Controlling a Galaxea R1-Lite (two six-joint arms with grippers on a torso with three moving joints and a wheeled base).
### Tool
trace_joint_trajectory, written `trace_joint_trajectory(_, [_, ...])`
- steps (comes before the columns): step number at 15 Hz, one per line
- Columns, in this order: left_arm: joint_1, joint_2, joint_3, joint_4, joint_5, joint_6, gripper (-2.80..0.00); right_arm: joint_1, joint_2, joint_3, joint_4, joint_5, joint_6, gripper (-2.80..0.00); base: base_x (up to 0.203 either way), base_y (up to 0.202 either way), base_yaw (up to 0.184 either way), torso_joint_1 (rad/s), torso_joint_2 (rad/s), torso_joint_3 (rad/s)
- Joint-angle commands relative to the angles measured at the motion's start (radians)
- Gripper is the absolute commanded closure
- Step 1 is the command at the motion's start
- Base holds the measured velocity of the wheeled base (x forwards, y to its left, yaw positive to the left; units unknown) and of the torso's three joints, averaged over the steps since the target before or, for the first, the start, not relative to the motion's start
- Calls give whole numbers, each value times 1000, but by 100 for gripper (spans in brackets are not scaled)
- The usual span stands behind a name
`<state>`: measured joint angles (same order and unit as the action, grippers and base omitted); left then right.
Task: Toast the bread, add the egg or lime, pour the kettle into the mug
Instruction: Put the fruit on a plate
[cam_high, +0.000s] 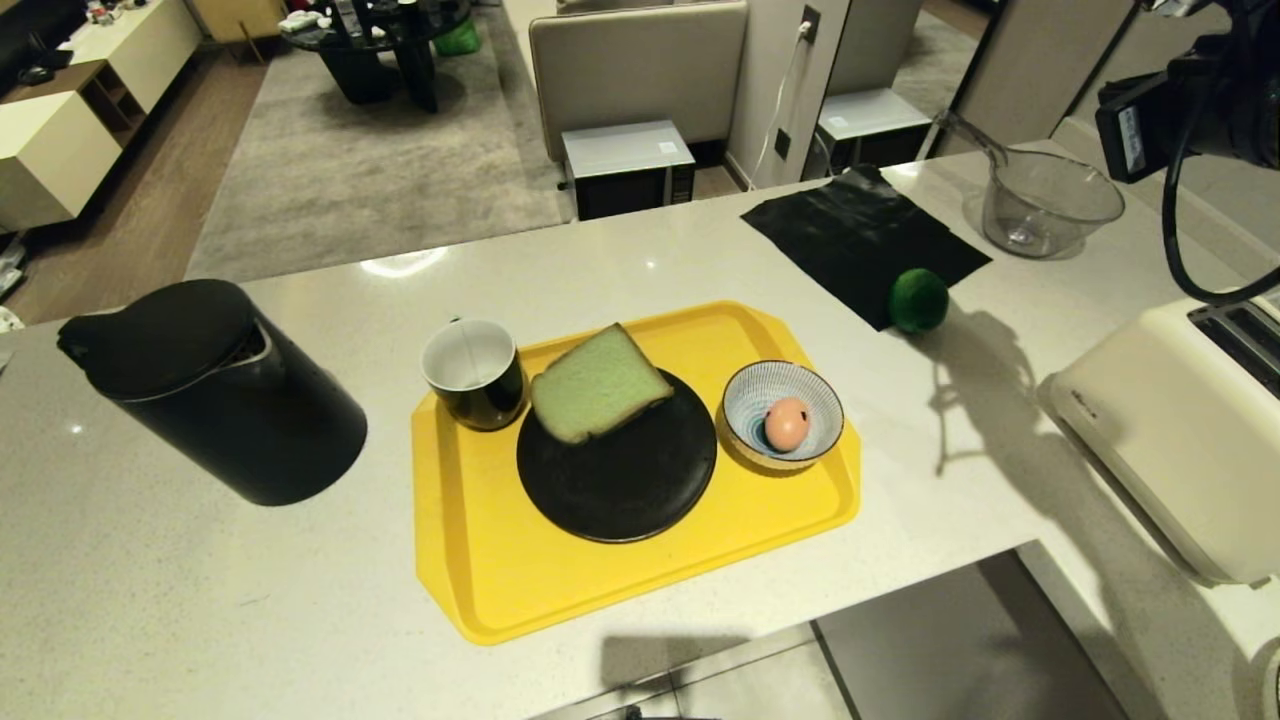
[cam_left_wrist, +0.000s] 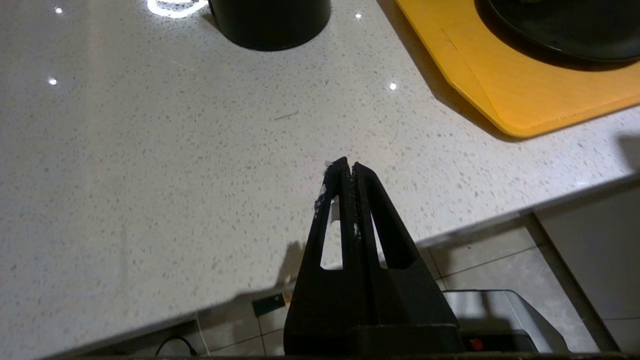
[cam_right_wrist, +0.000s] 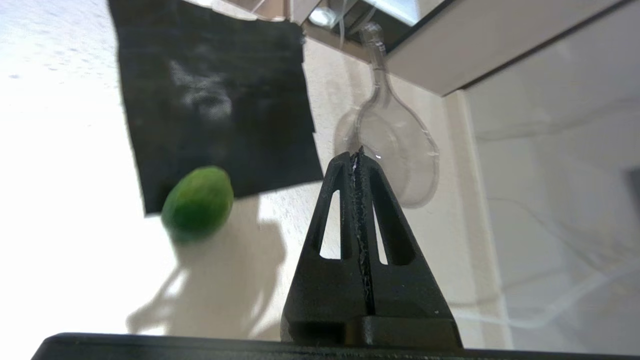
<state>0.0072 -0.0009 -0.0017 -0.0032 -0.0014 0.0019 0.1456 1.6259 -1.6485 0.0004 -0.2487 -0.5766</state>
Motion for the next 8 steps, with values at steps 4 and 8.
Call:
trace_joint_trajectory(4, [0, -1, 0, -1, 0, 0, 0, 2, 3, -2, 0, -1, -2, 0, -17, 0, -1, -7, -4, 3])
trace_joint_trajectory(8, [0, -1, 0, -1, 0, 0, 0, 45, 11, -2, 0, 0, 0, 0, 0, 0, 0, 0, 0, 0])
